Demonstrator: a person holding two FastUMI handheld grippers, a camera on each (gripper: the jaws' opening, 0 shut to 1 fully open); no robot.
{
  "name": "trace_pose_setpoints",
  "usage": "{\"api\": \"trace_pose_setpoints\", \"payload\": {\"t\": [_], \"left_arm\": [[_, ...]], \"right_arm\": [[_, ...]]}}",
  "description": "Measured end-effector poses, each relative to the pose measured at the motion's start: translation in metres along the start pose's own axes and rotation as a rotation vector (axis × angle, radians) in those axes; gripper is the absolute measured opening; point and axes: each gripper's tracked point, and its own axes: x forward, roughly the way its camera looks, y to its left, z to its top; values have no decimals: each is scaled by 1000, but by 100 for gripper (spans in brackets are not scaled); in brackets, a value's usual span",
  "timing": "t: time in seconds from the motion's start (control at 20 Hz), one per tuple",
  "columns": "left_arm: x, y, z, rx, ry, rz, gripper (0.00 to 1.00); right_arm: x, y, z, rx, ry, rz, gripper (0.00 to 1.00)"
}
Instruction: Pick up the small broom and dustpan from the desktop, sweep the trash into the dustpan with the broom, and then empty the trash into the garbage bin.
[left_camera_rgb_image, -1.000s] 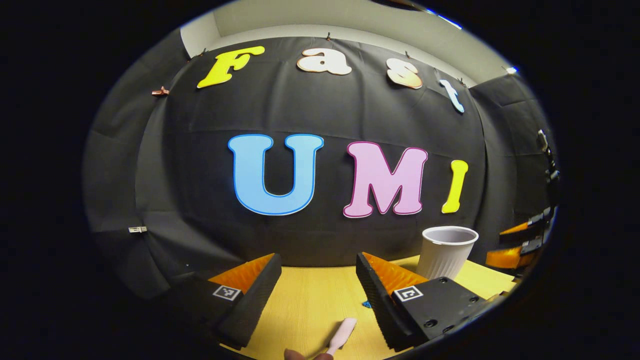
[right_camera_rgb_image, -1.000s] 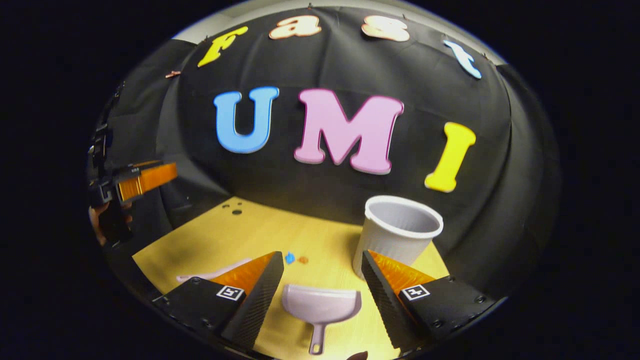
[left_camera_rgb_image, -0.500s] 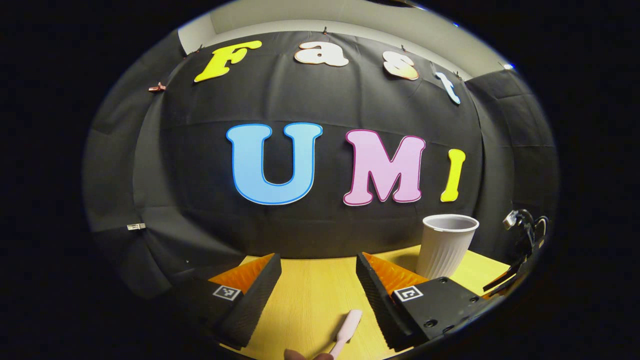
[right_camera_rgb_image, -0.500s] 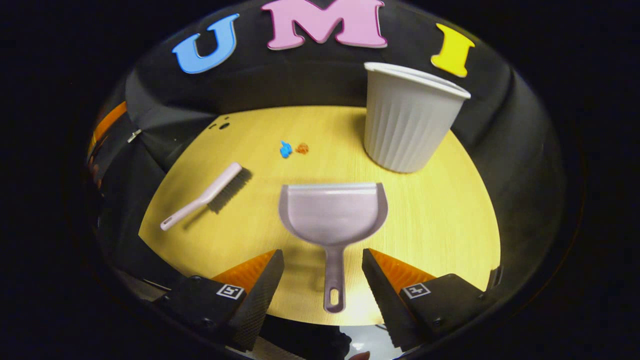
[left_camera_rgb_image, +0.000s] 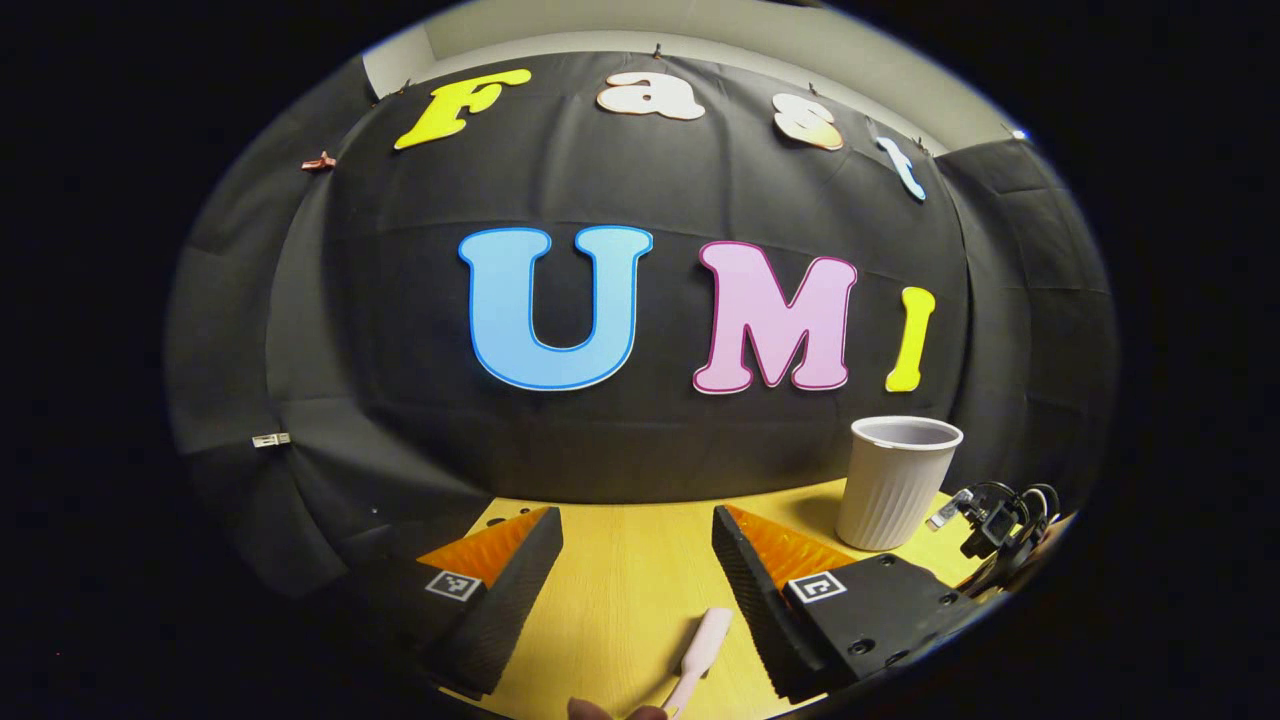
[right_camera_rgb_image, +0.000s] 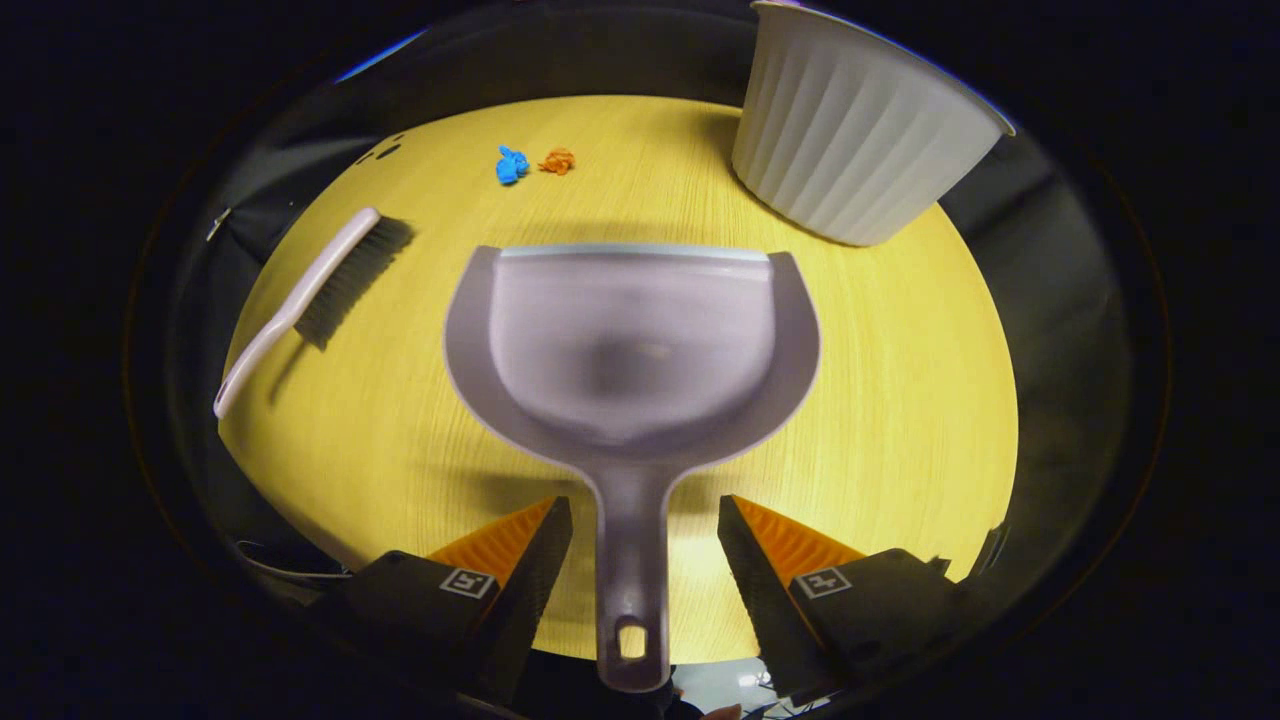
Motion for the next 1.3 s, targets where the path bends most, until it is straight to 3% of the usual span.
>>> {"api": "trace_pose_setpoints", "payload": {"t": [0.35,0.6,0.65,0.7,0.75,0.8,0.85,0.9,1.15,1.3], "left_arm": [[1,7,-19,-8,47,14,95],[3,7,-33,-20,81,19,95],[4,7,-36,-22,91,19,95],[5,7,-42,-23,103,16,95],[6,7,-45,-24,113,14,95],[7,5,-53,-26,135,5,95],[8,2,-61,-24,165,-9,95],[8,-2,-73,-20,205,-27,95],[7,-27,-140,-5,445,-143,96],[5,-33,-188,75,634,-182,96]], "right_arm": [[20,11,15,96,58,25,70],[22,12,20,71,43,35,31],[22,11,21,68,34,38,45],[21,13,19,60,43,55,37],[20,12,18,51,45,62,37],[17,11,19,42,33,65,44],[14,10,17,33,29,70,35],[8,10,17,20,19,79,35],[-17,-1,-1,-80,-6,65,35],[-31,-7,-13,-97,-14,68,35]]}}
